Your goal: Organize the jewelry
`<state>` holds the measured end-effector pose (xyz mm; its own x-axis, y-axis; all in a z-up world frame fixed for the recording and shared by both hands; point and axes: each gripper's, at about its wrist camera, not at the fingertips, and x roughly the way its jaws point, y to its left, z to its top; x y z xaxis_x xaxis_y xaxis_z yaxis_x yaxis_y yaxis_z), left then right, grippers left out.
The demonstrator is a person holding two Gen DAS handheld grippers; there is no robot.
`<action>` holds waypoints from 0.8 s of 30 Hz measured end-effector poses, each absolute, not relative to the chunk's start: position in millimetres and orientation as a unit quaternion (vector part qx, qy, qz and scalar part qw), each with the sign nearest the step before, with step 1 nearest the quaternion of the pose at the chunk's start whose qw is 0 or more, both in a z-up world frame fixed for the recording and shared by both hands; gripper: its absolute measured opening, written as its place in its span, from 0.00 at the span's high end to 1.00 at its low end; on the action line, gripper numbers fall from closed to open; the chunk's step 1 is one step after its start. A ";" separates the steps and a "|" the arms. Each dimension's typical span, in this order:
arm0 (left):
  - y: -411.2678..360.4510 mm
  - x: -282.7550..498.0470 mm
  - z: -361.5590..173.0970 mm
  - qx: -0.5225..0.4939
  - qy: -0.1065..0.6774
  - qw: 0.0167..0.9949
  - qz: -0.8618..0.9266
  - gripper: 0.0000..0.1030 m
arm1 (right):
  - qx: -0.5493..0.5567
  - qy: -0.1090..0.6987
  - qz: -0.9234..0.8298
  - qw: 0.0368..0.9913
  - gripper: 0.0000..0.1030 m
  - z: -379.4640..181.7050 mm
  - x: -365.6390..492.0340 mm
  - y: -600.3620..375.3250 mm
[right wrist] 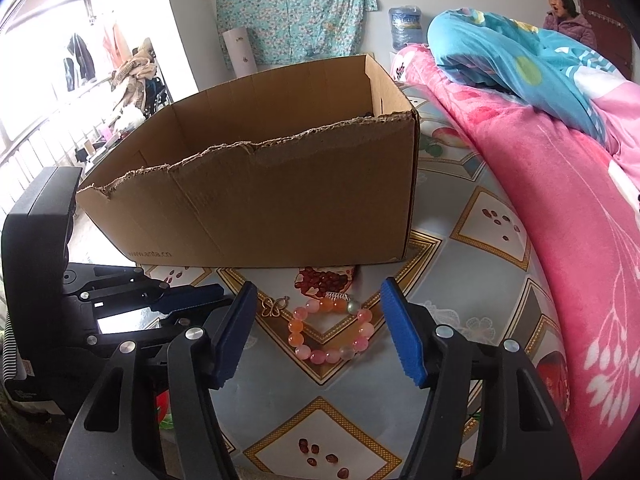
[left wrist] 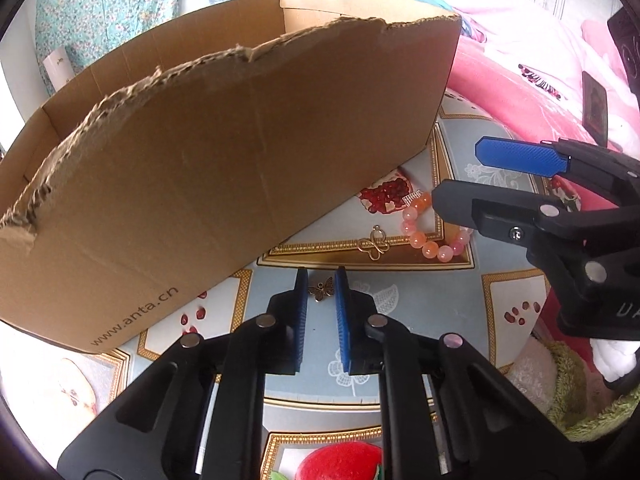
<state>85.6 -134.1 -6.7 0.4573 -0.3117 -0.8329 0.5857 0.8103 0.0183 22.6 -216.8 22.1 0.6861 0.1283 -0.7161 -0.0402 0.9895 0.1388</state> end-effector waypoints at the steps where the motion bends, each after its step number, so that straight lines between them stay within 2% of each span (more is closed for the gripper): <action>1: -135.5 85.2 -6.7 0.158 0.445 0.841 -0.266 0.88 | 0.055 0.394 0.048 0.916 0.40 21.9 22.7 -216.6; 11: -135.4 82.5 -6.8 0.166 0.444 0.842 -0.258 0.88 | 0.039 0.391 0.062 0.917 0.42 23.8 22.6 -210.1; 16: -130.3 83.1 -8.1 0.154 0.450 0.845 -0.244 0.89 | 0.022 0.402 0.083 0.912 0.49 22.8 25.9 -198.5; 24: -109.0 82.8 -8.2 0.137 0.458 0.849 -0.224 0.89 | 0.015 0.435 0.123 0.892 0.52 13.2 34.2 -179.2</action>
<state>82.8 -109.0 -8.2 0.4805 -0.2543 -0.8393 0.5057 0.8622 0.0283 34.2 -179.2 13.2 0.5911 0.2329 -0.7723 -0.2069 0.9692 0.1339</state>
